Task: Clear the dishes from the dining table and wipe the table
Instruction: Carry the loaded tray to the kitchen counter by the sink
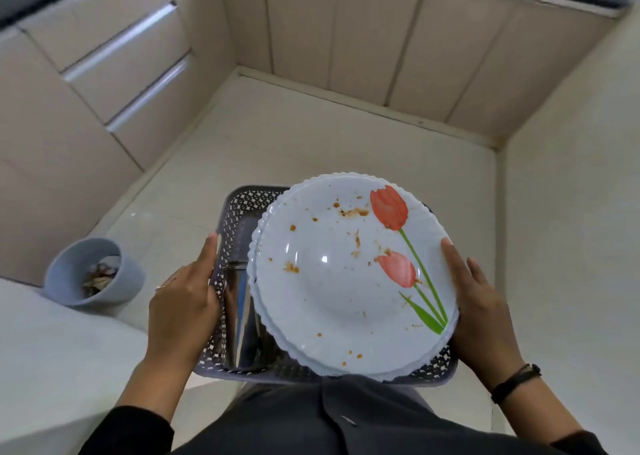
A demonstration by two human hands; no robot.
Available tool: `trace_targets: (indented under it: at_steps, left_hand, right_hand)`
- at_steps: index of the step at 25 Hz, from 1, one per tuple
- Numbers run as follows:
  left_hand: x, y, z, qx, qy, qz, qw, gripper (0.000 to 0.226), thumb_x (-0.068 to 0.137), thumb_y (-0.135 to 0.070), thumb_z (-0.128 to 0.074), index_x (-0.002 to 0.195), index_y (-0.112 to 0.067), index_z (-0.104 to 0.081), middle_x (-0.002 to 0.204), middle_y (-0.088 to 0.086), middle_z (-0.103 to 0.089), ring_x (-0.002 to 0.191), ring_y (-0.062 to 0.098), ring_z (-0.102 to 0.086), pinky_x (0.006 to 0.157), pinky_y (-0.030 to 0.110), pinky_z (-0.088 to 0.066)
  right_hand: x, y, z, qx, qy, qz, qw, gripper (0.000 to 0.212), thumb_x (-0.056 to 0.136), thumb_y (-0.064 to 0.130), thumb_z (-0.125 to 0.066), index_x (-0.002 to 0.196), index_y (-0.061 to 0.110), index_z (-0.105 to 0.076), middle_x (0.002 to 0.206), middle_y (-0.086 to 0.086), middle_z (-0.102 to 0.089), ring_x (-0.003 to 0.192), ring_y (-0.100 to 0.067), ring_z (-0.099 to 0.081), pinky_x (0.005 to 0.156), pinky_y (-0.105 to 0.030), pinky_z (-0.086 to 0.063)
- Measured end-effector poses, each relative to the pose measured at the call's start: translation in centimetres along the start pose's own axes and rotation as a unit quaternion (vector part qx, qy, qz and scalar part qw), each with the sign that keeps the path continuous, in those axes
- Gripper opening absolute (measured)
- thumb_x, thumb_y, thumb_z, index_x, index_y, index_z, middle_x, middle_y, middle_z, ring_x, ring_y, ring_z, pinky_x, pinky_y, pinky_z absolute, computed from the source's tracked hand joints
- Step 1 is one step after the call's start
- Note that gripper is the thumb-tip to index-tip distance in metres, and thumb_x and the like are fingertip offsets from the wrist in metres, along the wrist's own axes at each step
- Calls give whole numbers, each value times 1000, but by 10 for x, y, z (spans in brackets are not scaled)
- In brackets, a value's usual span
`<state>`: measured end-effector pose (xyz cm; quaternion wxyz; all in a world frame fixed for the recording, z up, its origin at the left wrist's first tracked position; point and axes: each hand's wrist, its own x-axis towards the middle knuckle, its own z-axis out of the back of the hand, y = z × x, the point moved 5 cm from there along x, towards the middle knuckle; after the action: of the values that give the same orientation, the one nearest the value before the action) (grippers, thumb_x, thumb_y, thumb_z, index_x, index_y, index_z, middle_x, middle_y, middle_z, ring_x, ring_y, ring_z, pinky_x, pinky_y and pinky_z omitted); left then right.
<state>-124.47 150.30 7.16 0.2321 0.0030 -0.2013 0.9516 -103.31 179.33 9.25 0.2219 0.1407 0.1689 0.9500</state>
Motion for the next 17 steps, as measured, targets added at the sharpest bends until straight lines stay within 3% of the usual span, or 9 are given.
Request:
trace_targets:
  at_steps: [3,8,11,13,15,17]
  left_hand:
    - [53,9,6,-1,-38,70,997,77,79,10,-52,146,-23,-34,84,23,-63,65,36,-56,56,41,-45]
    - [131,36,14,12,-85,173,981,79,76,12,-57,145,-22,-37,94,22,-68,67,39,-61,54,39,-47]
    - [179,62,21,34,-108,230,967,85,68,17,-63,143,-17,-41,84,22,-68,53,36,-58,49,30,-39]
    - [211,80,26,33,-115,282,952,84,69,15,-64,143,-18,-41,86,22,-68,55,36,-59,51,30,-40]
    - [240,98,37,38,-141,322,935,82,72,11,-65,143,-21,-40,87,21,-69,58,36,-61,53,30,-41]
    - [269,119,46,43,-150,357,921,83,71,12,-64,144,-22,-39,78,19,-67,54,32,-58,53,28,-38]
  right_hand:
    - [106,3,-14,-5,3,68,998,83,72,15,-78,142,13,-33,112,-31,-63,107,-61,-51,56,-58,-52]
    - [267,32,-58,37,63,160,984,93,64,9,-87,144,8,-39,112,-26,-66,114,-59,-48,62,-57,-52]
    - [362,71,-90,44,84,235,967,92,60,2,-88,140,2,-42,96,-19,-71,97,-52,-62,62,-56,-54]
    - [424,99,-113,46,103,274,955,93,59,0,-87,140,3,-41,88,-17,-72,91,-49,-64,65,-57,-54]
    - [483,133,-133,47,112,321,939,92,62,2,-87,141,4,-39,84,-17,-72,94,-50,-63,65,-57,-54]
    - [535,167,-158,52,137,346,927,89,67,7,-85,143,7,-38,90,-17,-72,110,-52,-55,65,-53,-54]
